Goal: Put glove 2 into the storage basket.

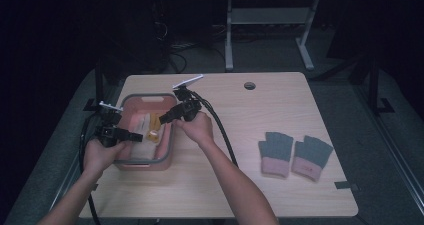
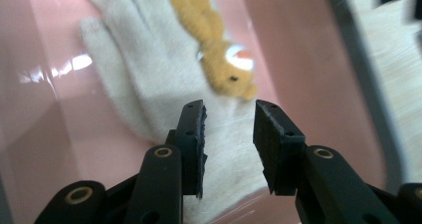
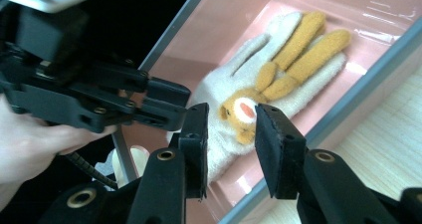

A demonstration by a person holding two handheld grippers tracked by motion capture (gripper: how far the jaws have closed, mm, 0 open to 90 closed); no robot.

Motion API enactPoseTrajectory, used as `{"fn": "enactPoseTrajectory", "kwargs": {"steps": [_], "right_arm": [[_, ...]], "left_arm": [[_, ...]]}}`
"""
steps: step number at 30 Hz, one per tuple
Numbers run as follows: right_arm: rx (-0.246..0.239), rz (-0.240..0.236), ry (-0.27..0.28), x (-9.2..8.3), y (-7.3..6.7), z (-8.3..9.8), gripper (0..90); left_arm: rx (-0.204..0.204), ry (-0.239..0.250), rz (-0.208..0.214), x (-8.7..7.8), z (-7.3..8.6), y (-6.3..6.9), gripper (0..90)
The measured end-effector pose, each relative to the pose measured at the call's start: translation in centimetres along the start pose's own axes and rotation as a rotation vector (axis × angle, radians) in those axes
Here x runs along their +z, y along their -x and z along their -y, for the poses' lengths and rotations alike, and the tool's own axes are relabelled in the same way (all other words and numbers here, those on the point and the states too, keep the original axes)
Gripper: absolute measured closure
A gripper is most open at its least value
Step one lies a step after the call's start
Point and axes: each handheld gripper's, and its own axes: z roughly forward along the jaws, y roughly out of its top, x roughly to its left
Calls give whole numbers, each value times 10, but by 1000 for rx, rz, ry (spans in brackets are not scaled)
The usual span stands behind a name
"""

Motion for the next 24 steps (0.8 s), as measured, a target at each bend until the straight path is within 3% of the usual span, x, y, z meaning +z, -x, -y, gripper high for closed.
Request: {"fn": "enactPoseTrajectory", "kwargs": {"steps": [1,6,11,21,24], "right_arm": [[-4,1,5,-3,1,1,658],[1,-8,14,-9,1,3,653],[-1,-13,16,-13,2,6,643],[0,-21,36,-31,8,13,607],[4,-22,42,-35,10,14,598]], "left_arm": [[10,-22,-25,4,0,0,665],[4,-52,-25,8,-1,-2,666],[-13,-14,-7,3,-1,-1,648],[-11,93,54,-13,-7,8,618],[8,106,66,-15,-9,14,613]]}}
